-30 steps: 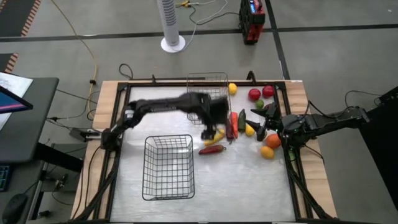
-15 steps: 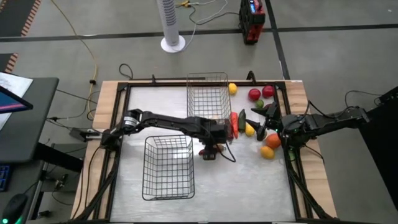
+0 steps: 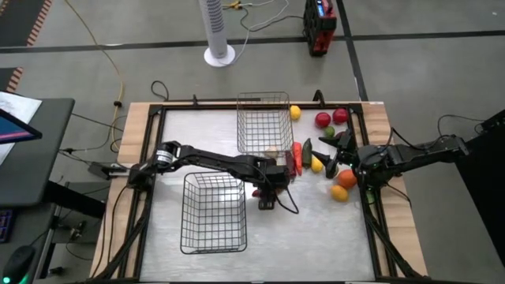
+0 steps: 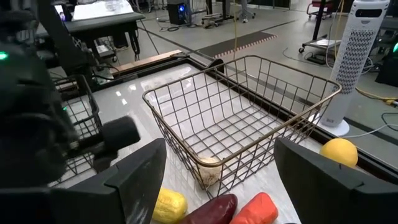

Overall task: Sort produce into baskets
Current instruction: Put the bottom red chili pepper into the gold wire basket

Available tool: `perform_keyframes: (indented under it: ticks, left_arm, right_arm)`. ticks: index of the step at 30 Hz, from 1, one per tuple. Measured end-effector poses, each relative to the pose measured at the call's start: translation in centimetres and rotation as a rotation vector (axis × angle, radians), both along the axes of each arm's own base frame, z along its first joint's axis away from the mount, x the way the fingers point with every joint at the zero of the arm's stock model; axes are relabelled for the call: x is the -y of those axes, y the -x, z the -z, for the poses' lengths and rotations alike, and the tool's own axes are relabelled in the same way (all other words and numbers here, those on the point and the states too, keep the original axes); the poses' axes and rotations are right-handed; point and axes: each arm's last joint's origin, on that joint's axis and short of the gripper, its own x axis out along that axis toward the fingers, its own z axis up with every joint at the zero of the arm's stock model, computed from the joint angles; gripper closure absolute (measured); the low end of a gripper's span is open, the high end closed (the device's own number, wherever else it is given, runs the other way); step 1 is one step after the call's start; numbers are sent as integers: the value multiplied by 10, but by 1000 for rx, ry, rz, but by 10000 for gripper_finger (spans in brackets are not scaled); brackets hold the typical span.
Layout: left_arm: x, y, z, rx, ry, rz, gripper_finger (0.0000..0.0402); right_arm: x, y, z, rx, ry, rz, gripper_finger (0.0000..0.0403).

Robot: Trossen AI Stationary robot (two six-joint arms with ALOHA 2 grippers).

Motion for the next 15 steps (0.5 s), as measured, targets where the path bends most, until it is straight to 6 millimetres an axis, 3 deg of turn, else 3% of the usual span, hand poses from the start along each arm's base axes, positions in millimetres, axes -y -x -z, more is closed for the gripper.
perform_keyframes:
  ticks: [6,15]
  left_arm:
    - [3,-4,24,-58,-12,-13,148]
    - [3,-5,31,-75,-83,4,148]
  right_arm:
    - [0,-1,-2,13,7,-3,78]
    - [1,-1,-3,14,22,-1,78]
